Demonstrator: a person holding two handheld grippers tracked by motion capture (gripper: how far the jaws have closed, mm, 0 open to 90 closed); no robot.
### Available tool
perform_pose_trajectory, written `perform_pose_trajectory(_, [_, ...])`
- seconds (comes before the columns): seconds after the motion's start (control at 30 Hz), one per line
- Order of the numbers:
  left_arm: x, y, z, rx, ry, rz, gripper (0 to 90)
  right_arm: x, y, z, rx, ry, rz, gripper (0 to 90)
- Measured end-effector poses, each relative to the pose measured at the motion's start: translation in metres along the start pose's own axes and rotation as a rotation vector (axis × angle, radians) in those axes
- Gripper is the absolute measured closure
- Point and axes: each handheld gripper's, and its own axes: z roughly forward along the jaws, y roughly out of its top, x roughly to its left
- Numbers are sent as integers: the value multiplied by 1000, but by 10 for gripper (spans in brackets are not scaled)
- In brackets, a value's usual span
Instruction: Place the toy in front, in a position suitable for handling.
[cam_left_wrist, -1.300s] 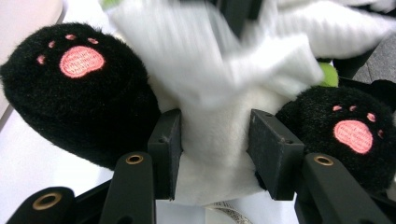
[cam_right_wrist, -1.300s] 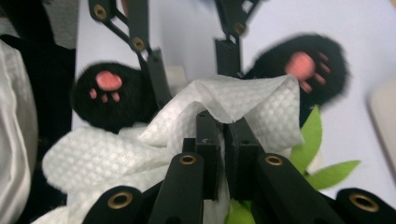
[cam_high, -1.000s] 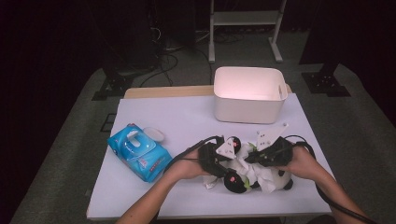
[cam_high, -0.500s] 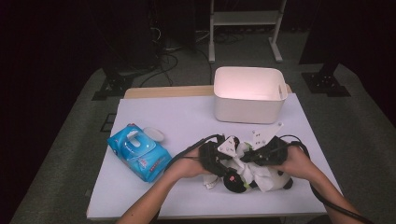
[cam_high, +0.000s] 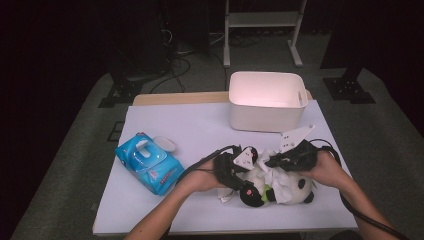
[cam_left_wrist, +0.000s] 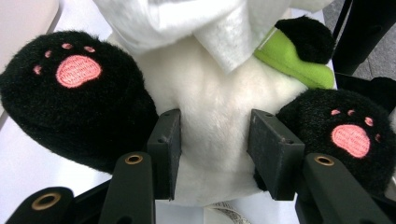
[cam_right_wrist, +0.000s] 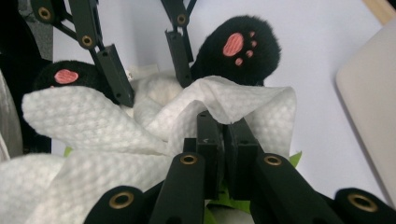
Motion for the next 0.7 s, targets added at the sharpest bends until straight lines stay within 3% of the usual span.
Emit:
perform_pose_trajectory(0.23, [7, -4, -14, -28, 3, -39, 502, 4, -6, 9, 3, 30, 14, 862])
perform_pose_trajectory(0.47, [14, -5, -32, -52, 49, -57, 502, 14, -8, 9, 1, 32, 2, 865])
perform_pose_trajectory(0.57, [18, -6, -34, -55, 62, -76, 492, 19, -9, 7, 1, 35, -7, 865])
perform_pose_trajectory(0.7, [20, -6, -26, -47, 48, -93, 473, 24, -11, 7, -12, 43, -5, 866])
